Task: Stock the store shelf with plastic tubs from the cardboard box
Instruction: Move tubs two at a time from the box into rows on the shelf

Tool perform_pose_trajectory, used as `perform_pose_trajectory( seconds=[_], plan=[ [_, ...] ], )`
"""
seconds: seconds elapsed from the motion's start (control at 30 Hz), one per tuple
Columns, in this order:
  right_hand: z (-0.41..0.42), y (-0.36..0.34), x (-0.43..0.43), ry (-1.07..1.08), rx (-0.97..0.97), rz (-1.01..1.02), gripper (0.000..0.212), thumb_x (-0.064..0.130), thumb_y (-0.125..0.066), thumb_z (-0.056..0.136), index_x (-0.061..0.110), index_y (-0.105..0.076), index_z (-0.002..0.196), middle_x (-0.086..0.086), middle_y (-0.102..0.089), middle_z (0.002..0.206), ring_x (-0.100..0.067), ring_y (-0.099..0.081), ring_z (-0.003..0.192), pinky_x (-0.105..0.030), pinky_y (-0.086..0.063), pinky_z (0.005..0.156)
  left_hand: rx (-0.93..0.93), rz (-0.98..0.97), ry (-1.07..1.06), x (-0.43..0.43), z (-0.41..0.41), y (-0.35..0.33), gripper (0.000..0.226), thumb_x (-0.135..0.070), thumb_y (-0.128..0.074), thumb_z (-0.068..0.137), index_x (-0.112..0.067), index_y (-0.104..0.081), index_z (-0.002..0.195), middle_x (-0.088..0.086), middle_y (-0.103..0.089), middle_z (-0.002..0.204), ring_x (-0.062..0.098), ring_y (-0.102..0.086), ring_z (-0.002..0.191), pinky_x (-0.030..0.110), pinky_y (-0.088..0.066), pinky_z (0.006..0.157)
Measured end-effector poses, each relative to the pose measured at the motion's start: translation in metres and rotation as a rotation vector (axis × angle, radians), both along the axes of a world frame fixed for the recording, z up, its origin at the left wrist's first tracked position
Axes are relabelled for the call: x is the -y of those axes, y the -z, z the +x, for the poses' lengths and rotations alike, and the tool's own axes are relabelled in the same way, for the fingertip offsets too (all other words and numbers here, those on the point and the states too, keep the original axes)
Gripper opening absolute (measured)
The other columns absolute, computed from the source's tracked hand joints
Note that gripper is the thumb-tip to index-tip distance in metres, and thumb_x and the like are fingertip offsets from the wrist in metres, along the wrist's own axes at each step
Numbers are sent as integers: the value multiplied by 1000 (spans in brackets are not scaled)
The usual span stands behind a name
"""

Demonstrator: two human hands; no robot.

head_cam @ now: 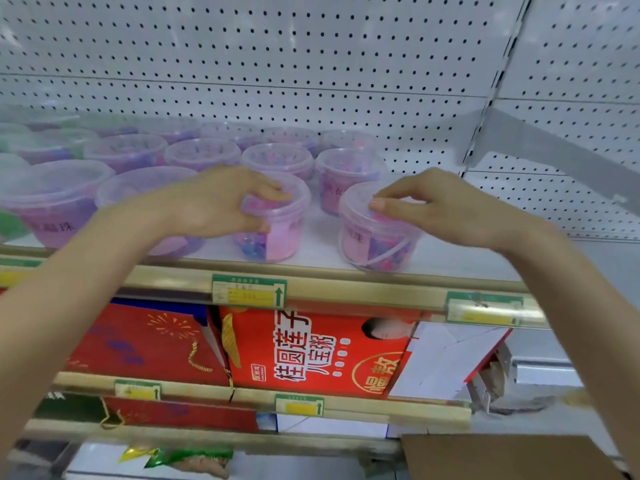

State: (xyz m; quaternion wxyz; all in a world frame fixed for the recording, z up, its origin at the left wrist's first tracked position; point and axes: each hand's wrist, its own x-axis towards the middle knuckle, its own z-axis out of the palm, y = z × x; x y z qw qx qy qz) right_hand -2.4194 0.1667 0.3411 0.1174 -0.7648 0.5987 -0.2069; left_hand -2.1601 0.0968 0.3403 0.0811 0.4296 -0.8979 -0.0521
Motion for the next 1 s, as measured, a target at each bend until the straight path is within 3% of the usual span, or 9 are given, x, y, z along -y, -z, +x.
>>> perform_pose_trajectory(
  seconds=[0.13,0.23,0.33,0.43,0.6,0.7,0.77,0.87,1.0],
  plan=[
    [30,22,10,182,-375,-233,56,65,-49,81,29,-58,122,3,-57,123,-23,-48,114,-34,-39,77,41,-112,-126,-1,-13,-3,65,-65,-58,75,-31,-51,129,-3,-48,139,23,-41,129,37,-34,104],
    [29,23,12,136,-477,-305,41,56,-51,85,25,-63,110,1,-59,119,-27,-50,109,-35,-41,75,109,-138,-117,2,-18,8,66,-69,-51,76,-28,-53,127,-1,-51,137,24,-45,126,43,-40,100],
    [20,19,14,-89,-308,-188,32,35,-59,88,20,-65,115,6,-59,130,-19,-51,119,-35,-41,95,15,-52,-31,4,0,8,59,-47,-61,82,-27,-46,136,-8,-38,147,16,-33,136,23,-23,107],
    [18,10,22,-239,-82,-4,39,15,-65,85,19,-61,124,10,-56,132,2,-44,122,-13,-27,104,-5,49,43,7,15,1,57,-32,-67,81,-28,-48,134,-9,-33,149,9,-28,138,9,-14,96],
    [26,12,24,-151,-7,-44,46,39,-65,82,32,-55,127,29,-47,124,13,-41,109,2,-26,87,56,27,58,11,26,0,53,-27,-64,85,-39,-44,133,-6,-29,151,11,-27,138,11,-13,94],
    [32,18,21,-137,-158,-51,53,47,-57,85,36,-45,135,24,-43,139,-1,-42,127,-15,-30,98,-8,12,51,7,27,2,52,-33,-66,82,-42,-46,130,-9,-36,148,0,-30,132,7,-14,93],
    [32,15,20,-114,-229,-28,52,50,-54,86,39,-44,136,20,-38,145,-10,-38,133,-28,-30,102,-98,13,16,2,26,3,51,-41,-70,75,-43,-53,124,-10,-44,142,-4,-34,123,6,-17,91],
    [31,7,16,-137,-247,25,50,48,-54,87,42,-43,135,27,-35,142,-8,-35,135,-28,-27,104,-100,-76,-49,-4,25,5,57,-56,-70,67,-46,-53,121,-4,-62,124,13,-51,120,19,-32,88],
    [30,7,14,-134,-234,36,49,47,-54,87,46,-42,134,32,-35,138,-5,-33,136,-23,-25,101,-13,-97,-79,-7,21,-2,53,-43,-70,74,-37,-55,125,1,-68,82,22,-50,87,22,-26,71]
  ],
)
